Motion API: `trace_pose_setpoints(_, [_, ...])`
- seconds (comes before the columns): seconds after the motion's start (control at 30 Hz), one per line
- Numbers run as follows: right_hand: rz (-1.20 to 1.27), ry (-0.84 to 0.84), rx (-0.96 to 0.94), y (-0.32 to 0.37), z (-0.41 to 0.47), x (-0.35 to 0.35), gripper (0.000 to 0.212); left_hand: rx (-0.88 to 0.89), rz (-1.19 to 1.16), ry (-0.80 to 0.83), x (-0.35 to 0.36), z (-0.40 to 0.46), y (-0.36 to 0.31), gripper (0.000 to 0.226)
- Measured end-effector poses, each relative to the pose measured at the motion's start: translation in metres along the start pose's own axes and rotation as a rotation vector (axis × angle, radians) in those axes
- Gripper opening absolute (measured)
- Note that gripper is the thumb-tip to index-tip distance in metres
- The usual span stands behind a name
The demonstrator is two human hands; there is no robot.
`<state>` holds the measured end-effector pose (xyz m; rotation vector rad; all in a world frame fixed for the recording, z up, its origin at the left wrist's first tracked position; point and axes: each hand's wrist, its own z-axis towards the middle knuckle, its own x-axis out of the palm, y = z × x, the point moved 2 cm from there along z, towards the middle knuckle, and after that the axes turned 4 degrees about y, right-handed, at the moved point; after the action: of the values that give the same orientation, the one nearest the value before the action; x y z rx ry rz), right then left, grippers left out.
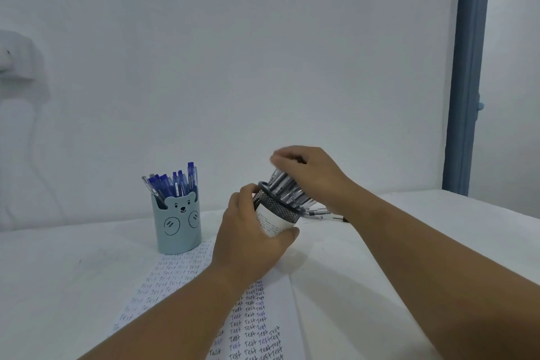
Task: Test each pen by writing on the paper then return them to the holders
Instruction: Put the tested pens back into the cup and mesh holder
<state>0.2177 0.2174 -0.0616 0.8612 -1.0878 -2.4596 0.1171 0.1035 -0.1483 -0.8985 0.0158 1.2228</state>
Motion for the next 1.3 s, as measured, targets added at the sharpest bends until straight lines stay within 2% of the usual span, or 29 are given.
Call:
trace_pose_setpoints(0.07, [-0.004,-0.034,-0.046,-0.001,0.000,0.000,0.004,-0.002,-0.019,0.011,0.001,0.000,-0.001,0.084])
trace_pose_setpoints(0.17, [0.039,-0.182,-0.097,0.003,0.001,-0.002,0.005,-0.007,-0.053,0.013,0.002,0.000,-0.002,0.081])
trace_pose_setpoints(0.2, [0.014,-0.177,-0.097,0.007,0.001,-0.003,0.008,-0.005,-0.060,0.015,0.003,0.000,-0.003,0.080])
trace_pose_setpoints(0.3, [-0.230,0.084,-0.024,0.017,0.000,0.000,0.028,-0.010,-0.084,0.017,0.004,0.000,-0.001,0.079])
trace_pose_setpoints(0.37, [-0.294,0.215,0.033,0.019,-0.003,0.001,0.042,-0.031,-0.104,0.015,0.004,0.000,0.003,0.079])
trace_pose_setpoints(0.4, [-0.262,0.228,0.043,0.020,-0.003,0.002,0.055,-0.046,-0.115,0.012,0.004,0.001,0.004,0.080])
trace_pose_setpoints(0.47, [-0.033,0.115,0.033,0.023,0.002,-0.001,0.074,-0.081,-0.148,-0.004,0.005,0.002,0.007,0.081])
trace_pose_setpoints(0.53, [0.264,-0.074,0.062,0.015,0.012,-0.012,0.073,-0.113,-0.179,-0.021,0.006,0.003,0.009,0.081])
trace_pose_setpoints(0.57, [0.302,-0.134,0.079,0.006,0.017,-0.018,0.070,-0.123,-0.184,-0.025,0.005,0.003,0.011,0.081])
trace_pose_setpoints(0.63, [0.129,-0.140,0.089,-0.022,0.018,-0.027,0.056,-0.147,-0.181,-0.032,0.004,0.005,0.015,0.083])
trace_pose_setpoints(0.7, [-0.261,-0.026,0.090,-0.062,0.016,-0.036,0.039,-0.168,-0.178,-0.043,0.003,0.007,0.019,0.081])
trace_pose_setpoints(0.77, [-0.613,0.175,0.100,-0.096,0.012,-0.041,0.049,-0.187,-0.185,-0.053,0.003,0.009,0.022,0.080])
trace_pose_setpoints(0.83, [-0.801,0.316,0.102,-0.116,0.006,-0.041,0.065,-0.202,-0.197,-0.057,0.004,0.010,0.023,0.081])
trace_pose_setpoints(0.93, [-0.858,0.361,0.114,-0.139,0.003,-0.034,0.066,-0.200,-0.196,-0.054,0.006,0.011,0.026,0.079])
trace_pose_setpoints(1.07, [-0.836,0.426,0.313,-0.165,0.008,-0.031,0.064,-0.187,-0.180,-0.045,0.007,0.012,0.027,0.078])
trace_pose_setpoints(1.2, [-0.974,0.414,0.211,-0.157,0.012,-0.027,0.048,-0.187,-0.172,-0.038,0.008,0.013,0.028,0.080])
trace_pose_setpoints(1.3, [-1.005,0.412,0.215,-0.157,0.012,-0.027,0.041,-0.185,-0.170,-0.039,0.007,0.013,0.026,0.078])
